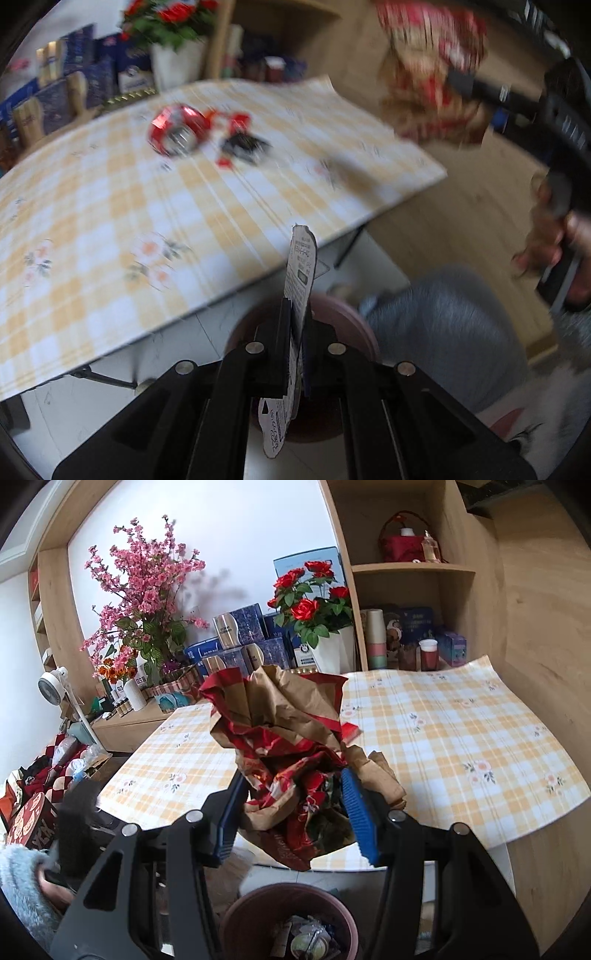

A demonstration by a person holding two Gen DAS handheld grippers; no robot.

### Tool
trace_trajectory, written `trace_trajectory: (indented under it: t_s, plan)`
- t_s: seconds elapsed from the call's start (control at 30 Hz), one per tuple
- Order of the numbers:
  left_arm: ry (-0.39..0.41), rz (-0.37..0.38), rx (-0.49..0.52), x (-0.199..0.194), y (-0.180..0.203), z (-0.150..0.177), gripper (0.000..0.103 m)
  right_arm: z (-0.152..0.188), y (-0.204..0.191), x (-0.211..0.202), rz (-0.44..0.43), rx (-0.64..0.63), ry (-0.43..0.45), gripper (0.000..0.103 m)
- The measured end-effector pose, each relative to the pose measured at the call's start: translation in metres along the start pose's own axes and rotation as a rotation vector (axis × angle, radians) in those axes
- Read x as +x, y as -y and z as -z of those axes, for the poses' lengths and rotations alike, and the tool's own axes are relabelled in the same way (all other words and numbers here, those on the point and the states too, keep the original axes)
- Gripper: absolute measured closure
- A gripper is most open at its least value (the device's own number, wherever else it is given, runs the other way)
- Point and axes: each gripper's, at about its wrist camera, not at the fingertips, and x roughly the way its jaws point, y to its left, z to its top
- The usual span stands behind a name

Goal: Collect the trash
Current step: 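Carry the leaflet and the paper bag over the brown bin with both tools, then open both tools to drop the leaflet and paper bag into the bin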

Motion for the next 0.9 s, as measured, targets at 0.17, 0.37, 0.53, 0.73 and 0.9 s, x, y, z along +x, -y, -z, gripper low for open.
trace_trajectory:
  t_s: [0.17,0.37,0.53,0.73,0.9]
  plan:
    - [-0.107,-0.003,0.061,0.042,0.016,0.014,0.098,0.013,0.014,-0.011,0.014,0.030,-0.010,0.050]
    - [-0.163,-0.004,0.071,0.072,0.022,0.023,0.093,0.023,0.028,-0.019,0.038,0.028,-0.044,0.050]
    - [-0.062,0.016,0.020,0.053,0.015,0.016,0.044,0.034,0.034,-0.021,0.033,0.051,-0.079,0.050]
    - [0.139,-0.039,-0.133,-0.003,-0.014,0.003,0.027,0.057,0.026,-0.007,-0.022,0.063,-0.178,0.050]
    - [0.283,-0.109,-0.275,-0.047,-0.042,0.008,0.019,0.084,0.006,0.022,-0.088,0.032,-0.331,0.049]
